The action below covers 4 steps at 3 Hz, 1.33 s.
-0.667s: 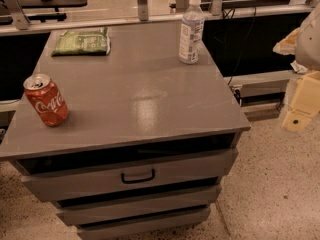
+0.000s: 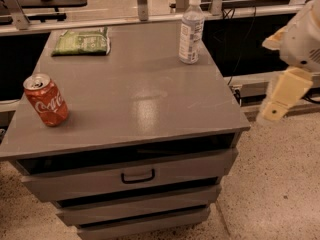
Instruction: Move blue plastic bottle near green jalapeno chip bag
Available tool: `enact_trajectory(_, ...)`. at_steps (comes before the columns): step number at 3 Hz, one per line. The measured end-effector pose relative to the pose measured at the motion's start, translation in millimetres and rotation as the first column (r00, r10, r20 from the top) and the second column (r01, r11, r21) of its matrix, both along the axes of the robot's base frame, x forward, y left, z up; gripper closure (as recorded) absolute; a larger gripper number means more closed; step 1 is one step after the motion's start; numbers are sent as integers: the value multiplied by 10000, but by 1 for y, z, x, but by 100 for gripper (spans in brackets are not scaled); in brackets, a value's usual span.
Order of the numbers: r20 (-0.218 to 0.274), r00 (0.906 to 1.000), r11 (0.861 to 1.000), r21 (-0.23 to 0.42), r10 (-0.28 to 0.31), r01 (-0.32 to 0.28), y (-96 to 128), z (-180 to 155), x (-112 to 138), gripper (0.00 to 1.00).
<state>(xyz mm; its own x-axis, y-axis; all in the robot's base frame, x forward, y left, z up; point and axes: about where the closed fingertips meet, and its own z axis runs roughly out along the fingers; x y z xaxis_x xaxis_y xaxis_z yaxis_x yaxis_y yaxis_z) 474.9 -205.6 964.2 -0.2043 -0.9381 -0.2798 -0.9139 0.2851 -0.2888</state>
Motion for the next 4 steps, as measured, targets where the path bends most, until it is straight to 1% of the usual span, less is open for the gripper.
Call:
enact_trajectory(1,672,9976,9915,1296,-177,89,21,-33,72,0)
enact_trajectory(2,1511,9874,9675,2527,-478,82,38,-54,146,0)
enact_trajectory(3,2286,9696,9363,3513,-874,16,48,-63,207,0)
enact_trajectory(4,2711,9532,8852,4651,-1334,-84,53,-64,252,0)
